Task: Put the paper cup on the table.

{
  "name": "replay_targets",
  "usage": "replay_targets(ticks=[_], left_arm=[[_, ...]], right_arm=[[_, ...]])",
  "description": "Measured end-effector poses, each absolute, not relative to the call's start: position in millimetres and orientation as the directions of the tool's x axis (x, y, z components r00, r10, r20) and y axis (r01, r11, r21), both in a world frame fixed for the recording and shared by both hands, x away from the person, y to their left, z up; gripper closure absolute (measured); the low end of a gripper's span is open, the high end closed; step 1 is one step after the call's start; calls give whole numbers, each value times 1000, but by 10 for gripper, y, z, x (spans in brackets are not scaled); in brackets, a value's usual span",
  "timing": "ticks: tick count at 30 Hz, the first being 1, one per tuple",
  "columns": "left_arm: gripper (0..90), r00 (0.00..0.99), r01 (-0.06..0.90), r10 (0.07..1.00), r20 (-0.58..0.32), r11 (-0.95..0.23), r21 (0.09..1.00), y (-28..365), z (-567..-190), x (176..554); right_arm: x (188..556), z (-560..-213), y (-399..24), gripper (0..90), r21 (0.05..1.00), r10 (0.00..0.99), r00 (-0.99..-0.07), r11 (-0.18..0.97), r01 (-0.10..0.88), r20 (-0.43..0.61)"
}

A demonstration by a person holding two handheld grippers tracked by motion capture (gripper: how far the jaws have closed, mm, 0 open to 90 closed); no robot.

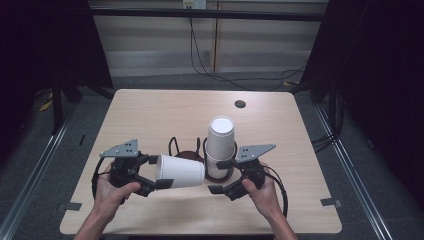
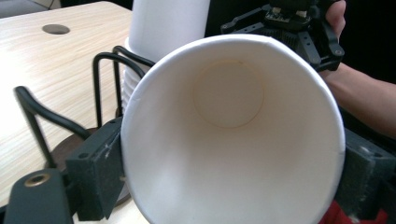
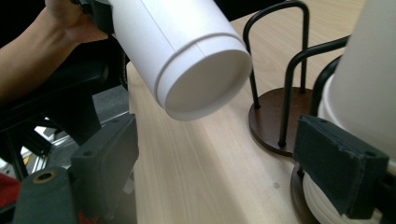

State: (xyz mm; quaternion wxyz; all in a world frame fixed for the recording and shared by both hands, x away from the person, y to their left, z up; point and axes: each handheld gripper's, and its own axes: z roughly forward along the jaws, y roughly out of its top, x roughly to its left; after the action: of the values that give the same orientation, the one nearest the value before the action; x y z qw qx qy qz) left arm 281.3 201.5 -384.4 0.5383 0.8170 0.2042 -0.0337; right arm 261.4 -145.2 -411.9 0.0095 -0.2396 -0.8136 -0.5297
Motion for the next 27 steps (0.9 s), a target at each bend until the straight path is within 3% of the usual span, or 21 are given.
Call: replay_targets(ticks=[27], left_arm=[[123,862,443,450,-233,-446,778,2428,-3712,2951]], right_arm=[[2545,-4109,-1629,144,853,444,-863,327,407,241]])
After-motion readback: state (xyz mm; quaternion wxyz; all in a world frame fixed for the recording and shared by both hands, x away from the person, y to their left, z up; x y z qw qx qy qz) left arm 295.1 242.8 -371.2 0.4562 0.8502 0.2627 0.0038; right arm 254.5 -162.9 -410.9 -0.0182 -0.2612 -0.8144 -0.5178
